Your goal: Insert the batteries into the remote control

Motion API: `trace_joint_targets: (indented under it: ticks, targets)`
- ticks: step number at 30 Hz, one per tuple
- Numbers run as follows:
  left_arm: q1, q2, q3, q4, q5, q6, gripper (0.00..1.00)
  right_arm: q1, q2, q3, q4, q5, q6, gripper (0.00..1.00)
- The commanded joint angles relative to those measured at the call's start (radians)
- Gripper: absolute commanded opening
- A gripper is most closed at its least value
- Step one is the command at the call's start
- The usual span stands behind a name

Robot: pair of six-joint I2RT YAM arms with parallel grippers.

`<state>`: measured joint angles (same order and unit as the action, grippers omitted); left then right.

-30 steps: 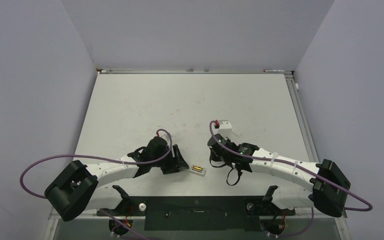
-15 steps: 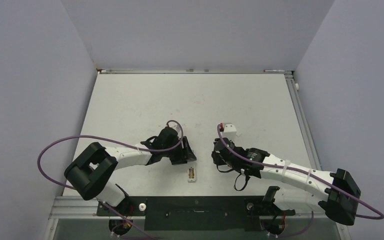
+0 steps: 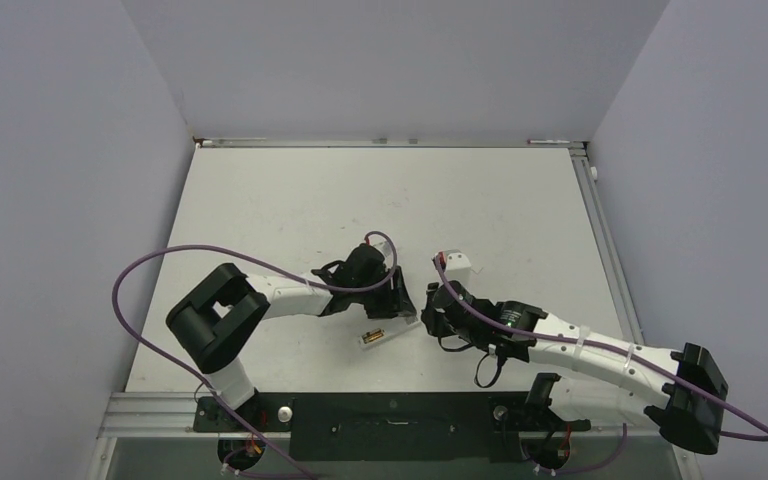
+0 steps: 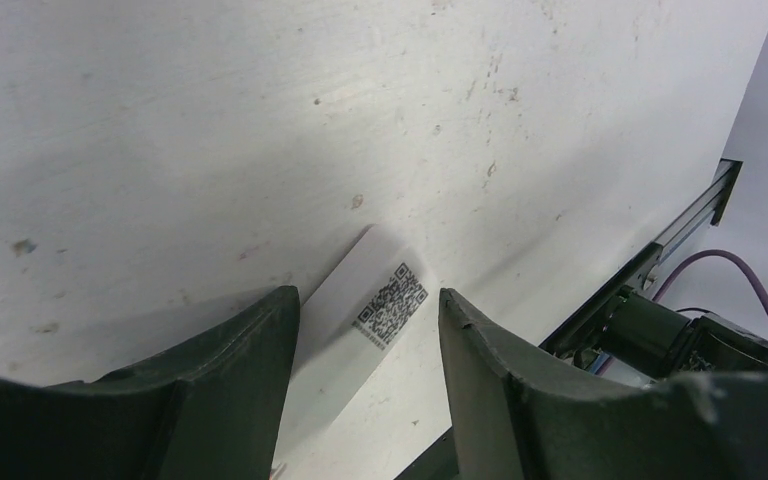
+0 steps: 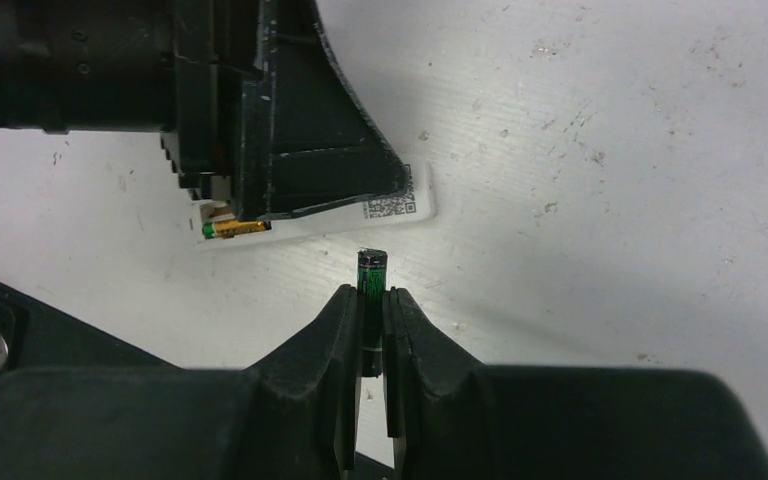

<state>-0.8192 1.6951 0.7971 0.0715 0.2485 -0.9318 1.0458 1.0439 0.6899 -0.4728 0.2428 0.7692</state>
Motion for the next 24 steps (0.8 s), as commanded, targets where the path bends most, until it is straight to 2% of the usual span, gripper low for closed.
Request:
trace_joint_targets:
  ticks: [1, 15, 24]
  targets:
    - [-0.033, 0.054, 0.026, -0.068, -0.003, 0.051, 0.51, 0.017, -0.043, 0.011, 0.001, -0.018, -0.031, 0.09]
    - [-0.074, 0.037, 0.013, -0.07, -0.004, 0.079, 0.5, 0.046, -0.043, 0.068, -0.037, -0.032, -0.059, 0.09]
    - [-0.063, -0.016, 0.075, -0.191, -0.041, 0.124, 0.51, 0.049, -0.087, 0.097, -0.077, -0.026, -0.103, 0.09]
